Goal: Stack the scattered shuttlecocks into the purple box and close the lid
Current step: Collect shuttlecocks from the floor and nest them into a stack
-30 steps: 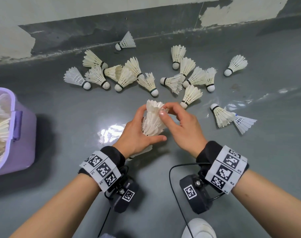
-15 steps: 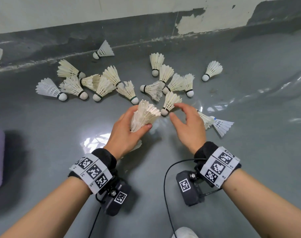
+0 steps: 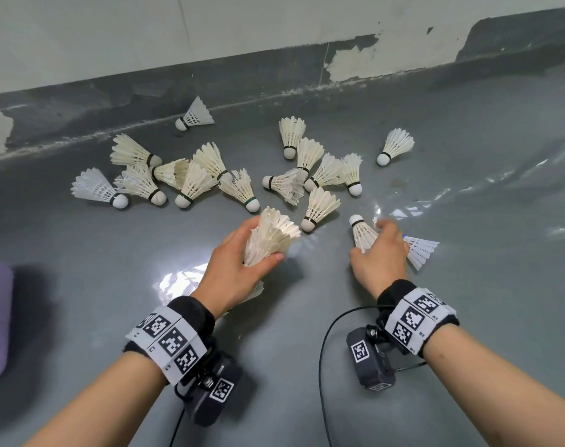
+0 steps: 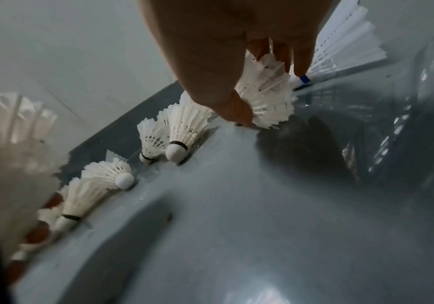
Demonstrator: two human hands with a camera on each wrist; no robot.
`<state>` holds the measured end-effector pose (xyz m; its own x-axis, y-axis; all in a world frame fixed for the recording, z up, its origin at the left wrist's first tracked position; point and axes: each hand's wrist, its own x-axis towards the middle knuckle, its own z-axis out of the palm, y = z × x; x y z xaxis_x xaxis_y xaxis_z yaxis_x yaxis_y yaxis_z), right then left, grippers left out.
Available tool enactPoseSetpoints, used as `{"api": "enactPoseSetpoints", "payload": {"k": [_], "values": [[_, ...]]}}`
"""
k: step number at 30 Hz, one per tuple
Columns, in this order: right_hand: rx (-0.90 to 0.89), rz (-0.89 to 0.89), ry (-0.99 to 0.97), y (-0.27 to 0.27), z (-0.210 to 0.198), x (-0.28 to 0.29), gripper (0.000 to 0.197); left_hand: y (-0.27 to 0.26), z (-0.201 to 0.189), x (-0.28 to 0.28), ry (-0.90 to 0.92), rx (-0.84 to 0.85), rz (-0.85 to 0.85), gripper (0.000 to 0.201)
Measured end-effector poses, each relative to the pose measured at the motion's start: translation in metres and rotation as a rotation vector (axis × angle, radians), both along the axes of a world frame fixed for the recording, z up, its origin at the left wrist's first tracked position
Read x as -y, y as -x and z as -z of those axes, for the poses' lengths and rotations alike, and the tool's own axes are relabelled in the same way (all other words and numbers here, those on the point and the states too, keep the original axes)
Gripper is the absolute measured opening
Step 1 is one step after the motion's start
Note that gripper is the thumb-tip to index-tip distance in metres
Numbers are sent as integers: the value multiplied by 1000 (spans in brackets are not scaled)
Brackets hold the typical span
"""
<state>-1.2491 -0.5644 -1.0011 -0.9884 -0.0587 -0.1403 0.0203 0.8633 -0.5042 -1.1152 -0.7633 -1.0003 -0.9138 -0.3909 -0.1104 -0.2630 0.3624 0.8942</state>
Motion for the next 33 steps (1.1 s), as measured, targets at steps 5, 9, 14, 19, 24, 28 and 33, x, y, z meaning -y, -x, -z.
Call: {"api": "enactPoseSetpoints", "payload": {"k": [5,9,14,19,24,28,33], "values": [[-103,-151,284,-15,-38,28,45,-4,4,5,0,6,-4,55],[-48,-457,394,-24,-53,50,42,-8,4,11,32,12,-19,54],[62,-625,421,-34,-58,60,50,-14,-1,18,78,12,38,58],[202,-689,470,-42,-67,68,80,-14,-11,9,46,12,96,94],[205,-796,428,-49,-74,71,89,-3,-17,2,16,33,85,93],[207,-778,403,-40,-75,69,84,9,-17,-1,-10,4,110,71],[40,-515,532,-20,-60,48,55,26,-20,-8,-54,-26,90,60]]}}
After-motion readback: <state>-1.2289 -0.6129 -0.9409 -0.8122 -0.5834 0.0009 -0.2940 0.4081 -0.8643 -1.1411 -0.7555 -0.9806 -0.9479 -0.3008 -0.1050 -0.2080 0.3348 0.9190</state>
